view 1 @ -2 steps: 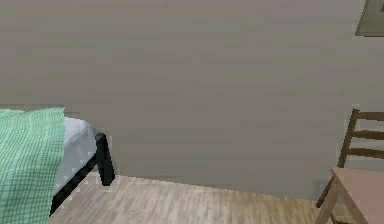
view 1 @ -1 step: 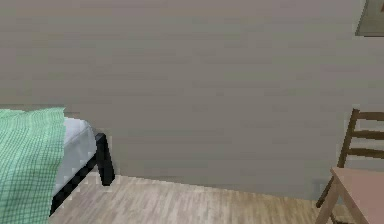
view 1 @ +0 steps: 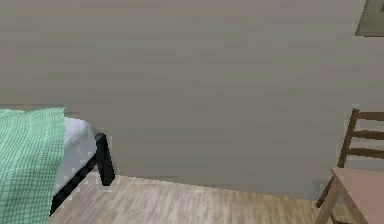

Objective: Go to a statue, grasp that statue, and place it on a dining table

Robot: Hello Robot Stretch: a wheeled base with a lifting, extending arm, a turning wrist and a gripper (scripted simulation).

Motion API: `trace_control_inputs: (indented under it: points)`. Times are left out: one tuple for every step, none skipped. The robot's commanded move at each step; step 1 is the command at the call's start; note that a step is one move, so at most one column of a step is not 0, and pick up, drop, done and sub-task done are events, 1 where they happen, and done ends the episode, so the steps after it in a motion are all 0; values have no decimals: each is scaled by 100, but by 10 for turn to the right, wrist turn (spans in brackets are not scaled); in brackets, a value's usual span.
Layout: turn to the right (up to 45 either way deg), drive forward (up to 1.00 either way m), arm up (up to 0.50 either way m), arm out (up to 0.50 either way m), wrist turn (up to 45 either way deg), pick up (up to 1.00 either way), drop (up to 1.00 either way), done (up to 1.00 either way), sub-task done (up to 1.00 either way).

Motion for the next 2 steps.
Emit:
trace_control_inputs:
  points:
    - [0,0,0,-8,0,0,0,0,0]
    - [0,0,0,0,0,0,0,100,0]
